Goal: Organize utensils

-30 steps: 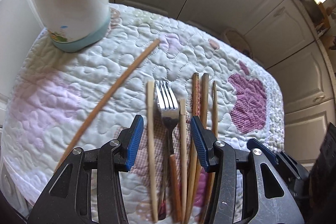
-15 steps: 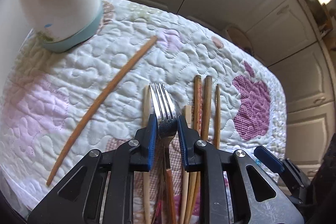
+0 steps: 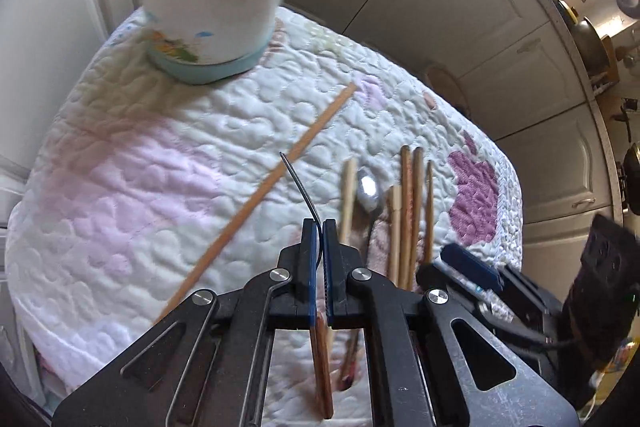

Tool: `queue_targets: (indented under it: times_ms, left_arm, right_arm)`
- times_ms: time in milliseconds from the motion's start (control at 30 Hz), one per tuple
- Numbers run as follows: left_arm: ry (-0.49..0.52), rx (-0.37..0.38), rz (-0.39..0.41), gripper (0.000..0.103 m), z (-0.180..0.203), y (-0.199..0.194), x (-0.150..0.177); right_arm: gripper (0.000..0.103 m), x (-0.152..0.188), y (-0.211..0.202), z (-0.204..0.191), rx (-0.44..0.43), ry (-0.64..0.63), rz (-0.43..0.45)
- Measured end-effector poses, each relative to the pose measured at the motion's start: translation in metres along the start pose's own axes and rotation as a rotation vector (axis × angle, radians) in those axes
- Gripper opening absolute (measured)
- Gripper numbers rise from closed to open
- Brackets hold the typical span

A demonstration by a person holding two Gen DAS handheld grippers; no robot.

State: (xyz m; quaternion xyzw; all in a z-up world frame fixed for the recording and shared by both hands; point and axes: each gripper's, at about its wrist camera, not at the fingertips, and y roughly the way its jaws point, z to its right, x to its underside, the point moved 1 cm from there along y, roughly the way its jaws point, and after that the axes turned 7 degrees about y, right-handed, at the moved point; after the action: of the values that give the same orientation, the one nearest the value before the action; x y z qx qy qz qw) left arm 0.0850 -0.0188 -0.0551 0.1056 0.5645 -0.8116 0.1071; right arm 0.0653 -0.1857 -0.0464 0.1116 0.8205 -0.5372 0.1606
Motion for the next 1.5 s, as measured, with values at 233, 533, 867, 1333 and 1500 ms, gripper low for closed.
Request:
queue_targets:
  times_ms: [233,533,867,1333,1500]
  left_arm:
    - [-0.021,-0.001,0.022,0.001,-0.016,-0.015,0.006]
    - [-0.035,0.024,0.020,0.001,-0.020,-0.017,0.004]
    - [-0.039,0.028,0.017,0.001,-0.017,-0.017,0.005]
    - [-0.006,0.040,0.063,0.001,-0.002,-0.044,0.002]
    - [-0.051,-0.014,0.004,0.002,-0.004,-0.017,0.006]
  right_arm:
    - [0.032,-0.017,0.041,-0.017,0.055,-0.025,-0.057]
    - [0.029,-0.044,0.064,-0.002,-0.020,0.096,-0.081]
    - [0.008,-0.027,0.034,-0.015,-0.070,0.017,0.016]
    - [0.004,-0.015,-0.020,-0.011,-0.148,0.033,0.097]
    - [0.003,-0.010,-0.011,-0.005,-0.153,0.064,0.070]
